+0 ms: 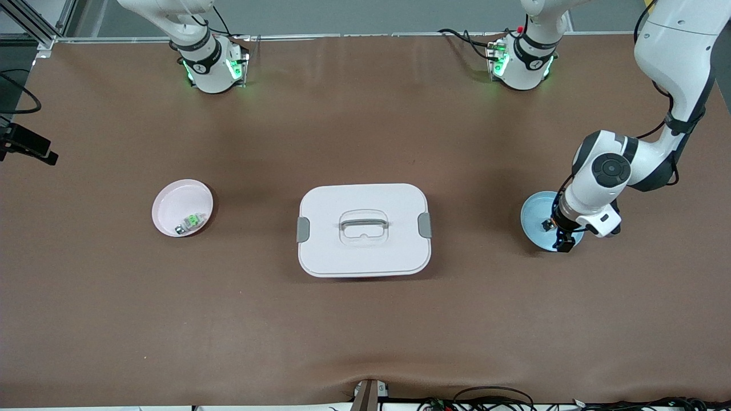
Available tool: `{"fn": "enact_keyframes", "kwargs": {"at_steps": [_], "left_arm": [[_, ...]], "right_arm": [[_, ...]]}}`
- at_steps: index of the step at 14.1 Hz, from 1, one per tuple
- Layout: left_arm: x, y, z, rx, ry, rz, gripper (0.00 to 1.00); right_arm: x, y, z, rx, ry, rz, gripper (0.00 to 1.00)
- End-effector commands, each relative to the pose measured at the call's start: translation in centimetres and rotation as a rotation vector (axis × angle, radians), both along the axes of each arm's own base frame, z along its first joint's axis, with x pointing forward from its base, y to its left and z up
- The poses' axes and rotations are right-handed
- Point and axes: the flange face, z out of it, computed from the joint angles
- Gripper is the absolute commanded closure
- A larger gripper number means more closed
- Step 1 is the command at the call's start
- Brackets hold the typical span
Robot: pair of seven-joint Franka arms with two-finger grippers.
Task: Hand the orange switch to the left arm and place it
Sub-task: 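Lower the switch onto the blue plate with the left gripper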
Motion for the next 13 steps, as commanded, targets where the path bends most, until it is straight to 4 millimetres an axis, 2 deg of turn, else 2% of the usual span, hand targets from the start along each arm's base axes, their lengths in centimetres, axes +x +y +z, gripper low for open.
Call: {"fn": "enact_keyframes", "kwargs": {"at_steps": [1, 4, 13], "left_arm": [[-0.8, 0.0, 3.1, 0.004, 0.000, -0.118, 0.00], [-1.4, 0.0, 4.7, -0.028, 0.006, -0.217, 0.00], [-2.7, -0.7, 8.4, 0.012, -0.001, -0.826, 0.00]], "right_arm": [[-0.9, -0.4, 0.3, 0.026, -0.012, -0.024, 0.00], [-0.8, -0.4, 0.3, 0.025, -0.015, -0.023, 0.00], [-0.8, -0.4, 0.3, 0.025, -0.015, -0.021, 0.00]]}}
